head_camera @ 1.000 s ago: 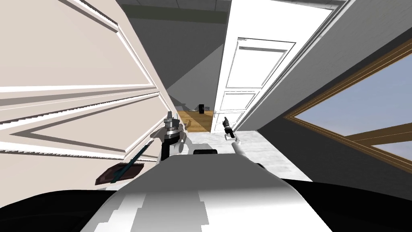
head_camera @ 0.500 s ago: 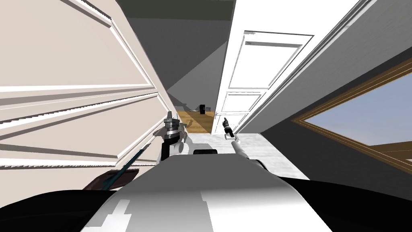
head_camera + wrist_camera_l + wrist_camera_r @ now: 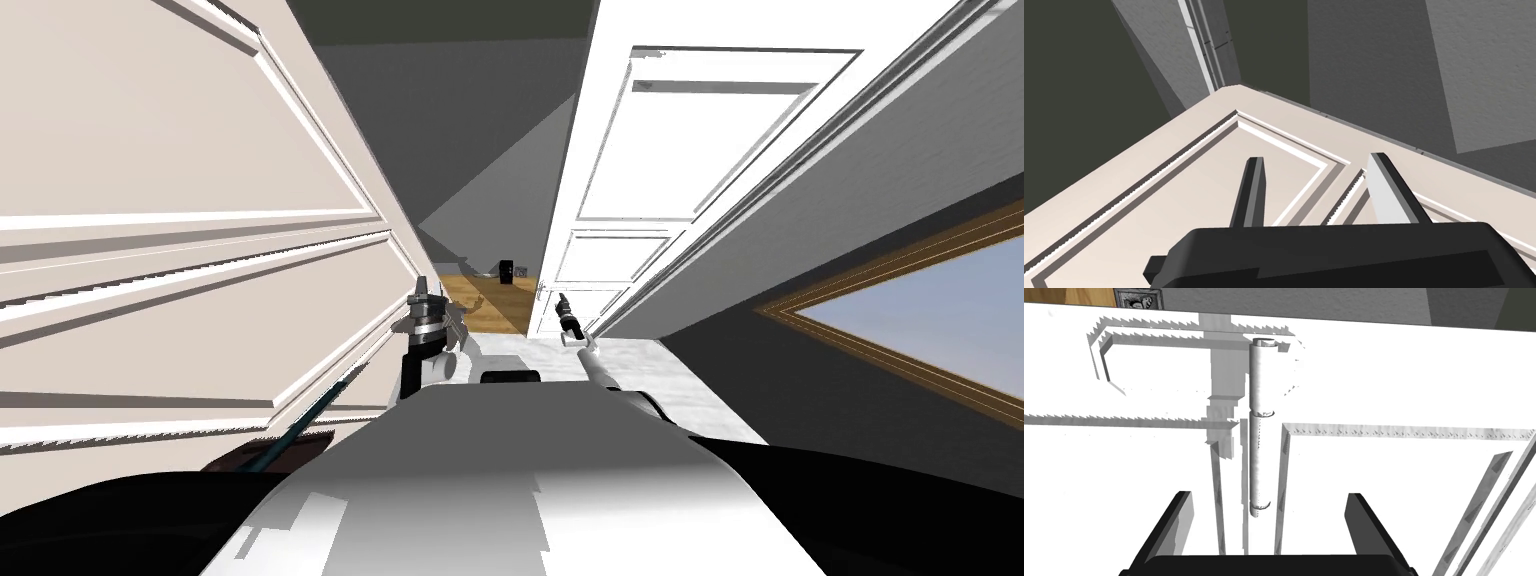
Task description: Pull the door open
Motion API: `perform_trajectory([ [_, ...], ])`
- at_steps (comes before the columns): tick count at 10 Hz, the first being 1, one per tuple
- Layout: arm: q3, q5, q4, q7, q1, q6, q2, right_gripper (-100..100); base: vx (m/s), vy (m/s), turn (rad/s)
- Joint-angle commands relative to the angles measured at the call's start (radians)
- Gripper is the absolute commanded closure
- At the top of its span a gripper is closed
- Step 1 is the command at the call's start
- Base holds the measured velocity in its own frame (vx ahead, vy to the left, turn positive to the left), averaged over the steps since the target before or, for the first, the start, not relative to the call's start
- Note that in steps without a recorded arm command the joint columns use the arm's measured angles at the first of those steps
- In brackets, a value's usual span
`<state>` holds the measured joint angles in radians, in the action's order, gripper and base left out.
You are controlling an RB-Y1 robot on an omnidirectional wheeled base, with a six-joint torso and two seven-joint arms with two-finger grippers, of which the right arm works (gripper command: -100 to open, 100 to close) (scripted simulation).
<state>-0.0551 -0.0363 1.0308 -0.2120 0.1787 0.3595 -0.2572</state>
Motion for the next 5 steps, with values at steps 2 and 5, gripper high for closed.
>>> perform_trajectory([
  [2,-0.024,-0.016,-0.023,-0.027,-0.019,0.026,-0.042,-100,0.177,0.056,0.164],
  [5,-0.057,-0.041,-0.071,-0.068,-0.035,0.062,-0.111,-100,0.213,0.034,0.209],
])
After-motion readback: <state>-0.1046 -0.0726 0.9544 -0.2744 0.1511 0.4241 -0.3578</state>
